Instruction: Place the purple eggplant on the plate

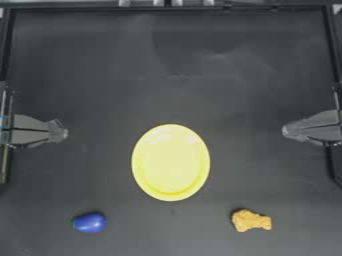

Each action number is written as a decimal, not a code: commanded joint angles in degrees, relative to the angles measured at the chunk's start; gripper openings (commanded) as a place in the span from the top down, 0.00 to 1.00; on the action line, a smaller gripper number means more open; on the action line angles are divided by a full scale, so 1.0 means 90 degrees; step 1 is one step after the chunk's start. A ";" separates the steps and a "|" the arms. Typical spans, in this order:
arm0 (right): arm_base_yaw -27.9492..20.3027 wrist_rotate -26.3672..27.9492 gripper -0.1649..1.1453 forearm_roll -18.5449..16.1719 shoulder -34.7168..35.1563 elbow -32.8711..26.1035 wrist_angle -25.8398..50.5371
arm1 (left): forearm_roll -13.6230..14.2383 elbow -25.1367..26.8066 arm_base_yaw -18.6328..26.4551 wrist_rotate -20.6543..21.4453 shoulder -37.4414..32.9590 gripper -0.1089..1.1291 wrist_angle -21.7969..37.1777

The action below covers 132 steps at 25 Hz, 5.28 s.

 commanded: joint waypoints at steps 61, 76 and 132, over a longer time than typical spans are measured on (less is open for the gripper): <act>-0.0215 0.0068 0.11 0.0059 0.0264 -0.0459 0.0811 | 0.2402 -0.2246 -0.2813 -0.5713 0.3838 0.08 0.5186; -0.0215 0.0068 0.11 0.0059 0.0361 -0.0498 0.0771 | 0.2012 -0.2246 -0.2842 -0.5713 0.4980 0.08 0.4316; -0.0215 0.0068 0.11 0.0010 0.0557 -0.0518 0.0645 | 0.2441 -0.4287 -0.0391 -0.2432 0.5361 0.58 0.5215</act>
